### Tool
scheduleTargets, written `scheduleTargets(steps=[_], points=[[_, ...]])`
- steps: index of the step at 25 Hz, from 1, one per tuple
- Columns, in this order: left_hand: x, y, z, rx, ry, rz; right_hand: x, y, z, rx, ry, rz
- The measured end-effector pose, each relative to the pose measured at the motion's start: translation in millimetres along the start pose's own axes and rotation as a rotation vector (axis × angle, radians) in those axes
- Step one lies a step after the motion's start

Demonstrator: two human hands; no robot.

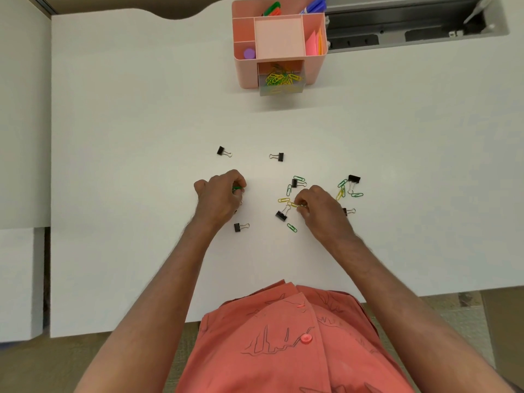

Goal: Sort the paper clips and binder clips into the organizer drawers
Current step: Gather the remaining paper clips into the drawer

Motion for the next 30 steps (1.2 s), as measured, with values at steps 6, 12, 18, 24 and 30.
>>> scheduleTargets(steps=[6,12,18,24,30], points=[[4.6,5.0,1.9,-0.043,-0.051,-0.018,4.4,5.2,1.8,-0.036,-0.101,0.044],[6.2,9.3,2.1,-0.038,-0.008,0.067,-2.1,6.9,1.0,-0.065,-0.050,0.048],[-12.7,4.1,5.2,-0.057,-0.186,0.093,-10.5,25.3,-17.6,-0.139,0.231,0.116],[-51.0,0.4,38.1,0.113,-0.264,0.071,-2.8,45.6,-14.8,-0.030,0.051,0.011],[-52.5,5.7,44.8,0.098,-0.268,0.032,-5.0,52.0,-17.7,-0.065,-0.051,0.058]])
Point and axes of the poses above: each hand's wrist, its own y-axis towards the middle knuckle, its own z-axis out of the palm, x = y × z, the point moved 2 cm from there along y, towards the middle knuckle, and after that the axes turned 5 degrees about -x, right-handed, at the moved point
